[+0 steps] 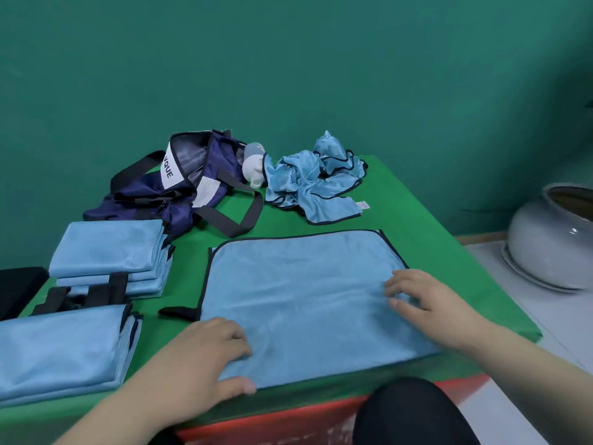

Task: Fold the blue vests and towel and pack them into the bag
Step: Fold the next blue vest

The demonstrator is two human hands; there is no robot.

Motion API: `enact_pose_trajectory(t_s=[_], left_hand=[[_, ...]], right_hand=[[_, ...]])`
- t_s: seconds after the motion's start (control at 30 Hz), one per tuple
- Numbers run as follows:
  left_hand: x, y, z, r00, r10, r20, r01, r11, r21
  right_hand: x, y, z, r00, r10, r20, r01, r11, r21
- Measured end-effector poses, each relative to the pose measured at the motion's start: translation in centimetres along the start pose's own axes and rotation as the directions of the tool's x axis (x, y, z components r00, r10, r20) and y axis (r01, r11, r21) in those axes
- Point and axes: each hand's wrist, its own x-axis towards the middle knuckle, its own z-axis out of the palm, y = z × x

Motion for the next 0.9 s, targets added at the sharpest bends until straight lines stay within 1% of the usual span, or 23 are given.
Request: enact_pose_trajectory(t_s=[0.1,0.13,0.2,0.27,0.37,0.47,0.5,0.57,0.67,0.73,0.83,0.9], left_hand=[[-2.0,0.6,0.4,0.999,-0.032,0.039,0.029,0.998,0.061],[-2.4,0.9,0.5,0.998,-0.046,0.051,0.041,0.995,0.086],[-3.0,1.3,0.7,0.992,-0.097,0.075,0.086,0.987,0.138],[-3.4,1.3,0.9,0.976,-0.180,0.122,0.163,0.977,0.138],[-3.5,0.9,1.2,0.969,-0.232,0.091,0.216,0.964,0.157],[-3.3,0.5,0.7,0.970,-0.239,0.040,0.225,0.951,0.212],[-3.3,0.5,0.5,0.969,-0.243,0.034,0.232,0.952,0.200],[-3.2,0.7,0.4,0.962,-0.272,0.028,0.267,0.957,0.115],[-3.0,0.9,0.2,0.956,-0.294,0.023,0.291,0.953,0.088],[-3.0,0.8,0.0,0.944,-0.328,0.039,0.327,0.944,0.046],[-3.3,0.6,-0.9,0.935,-0.352,0.049,0.351,0.936,0.023],[-3.6,0.6,-1.7,0.936,-0.351,0.031,0.351,0.936,0.020]], right_hand=[[-3.7,1.0,0.5,0.997,-0.073,0.028,0.075,0.993,-0.087],[-4.7,1.4,0.5,0.996,-0.074,0.049,0.079,0.991,-0.107],[-6.0,2.2,0.5,0.997,-0.042,0.066,0.051,0.989,-0.139],[-6.6,2.8,0.3,0.997,-0.009,0.071,0.022,0.983,-0.183],[-6.9,3.3,0.2,0.998,0.022,0.052,-0.010,0.972,-0.234],[-6.6,3.6,0.0,0.998,0.050,0.037,-0.040,0.969,-0.243],[-6.4,3.6,-0.2,0.998,0.049,0.045,-0.036,0.968,-0.249],[-5.9,3.7,-0.5,0.996,0.055,0.071,-0.036,0.967,-0.253],[-5.6,3.9,-0.8,0.994,0.065,0.086,-0.044,0.972,-0.230],[-5.7,4.0,-0.9,0.995,0.069,0.070,-0.052,0.974,-0.220],[-6.1,3.7,-1.6,0.983,0.166,0.075,-0.148,0.968,-0.203],[-6.4,3.2,-2.3,0.973,0.221,0.073,-0.202,0.959,-0.200]])
